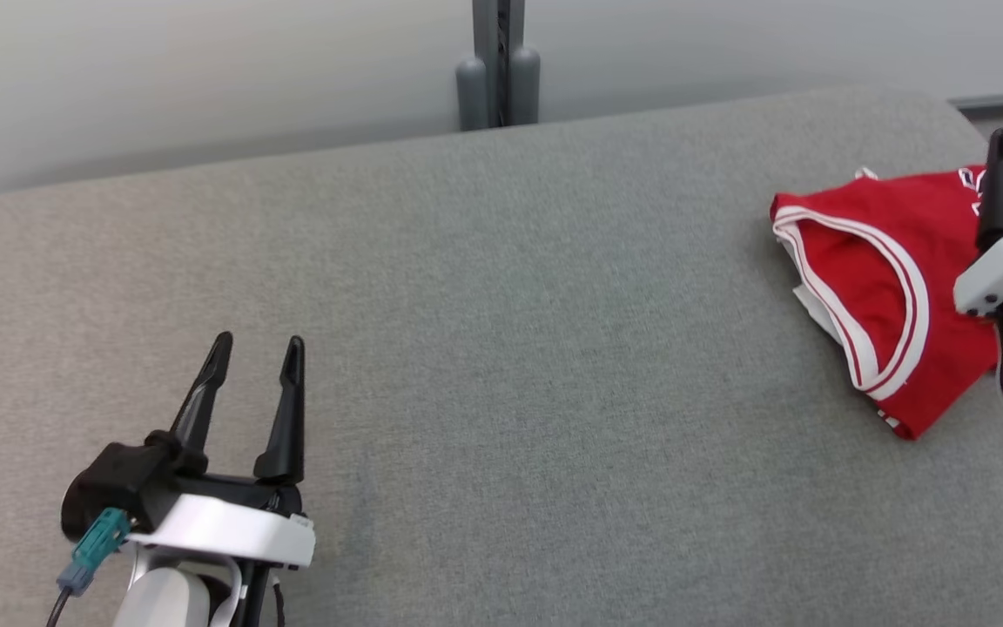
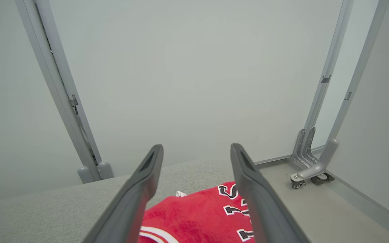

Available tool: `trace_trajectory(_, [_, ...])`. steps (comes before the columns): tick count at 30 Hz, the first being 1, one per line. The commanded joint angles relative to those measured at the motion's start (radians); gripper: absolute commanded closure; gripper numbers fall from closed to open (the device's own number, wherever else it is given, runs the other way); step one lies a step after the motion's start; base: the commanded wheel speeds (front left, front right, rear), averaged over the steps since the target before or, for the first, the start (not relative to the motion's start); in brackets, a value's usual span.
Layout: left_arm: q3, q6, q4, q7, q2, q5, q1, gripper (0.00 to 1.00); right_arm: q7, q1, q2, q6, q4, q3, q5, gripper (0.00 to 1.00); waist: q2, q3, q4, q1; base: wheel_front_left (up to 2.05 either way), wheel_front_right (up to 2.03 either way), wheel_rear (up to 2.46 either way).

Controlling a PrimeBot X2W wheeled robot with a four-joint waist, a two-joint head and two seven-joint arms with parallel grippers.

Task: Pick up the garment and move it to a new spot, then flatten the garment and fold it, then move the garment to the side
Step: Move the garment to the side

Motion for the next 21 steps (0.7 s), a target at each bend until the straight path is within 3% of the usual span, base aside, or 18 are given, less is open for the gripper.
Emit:
trace_trajectory(1, [0.016, 0.005, -0.006, -0.004, 0.003, -0.003, 0.017, 0.0, -0.005, 0.053, 0.004, 0.0, -0.059, 0.025, 0.034, 0.0, -0.0001, -0.059, 0.032, 0.0, 0.0, 0.0, 0.0])
trace_trajectory(10, [0.077, 0.021, -0.03, -0.004, 0.0, -0.001, 0.094, 0.0, -0.003, 0.376, 0.004, 0.0, -0.408, 0.164, 0.235, 0.0, -0.0001, -0.154, 0.103, 0.0, 0.0, 0.0, 0.0])
trace_trajectory(21, [0.08, 0.038, -0.037, -0.004, -0.001, -0.026, 0.133, 0.0, -0.003, 0.619, 0.037, 0.0, -0.619, 0.183, 0.271, 0.0, -0.0001, -0.178, 0.156, 0.0, 0.0, 0.0, 0.0])
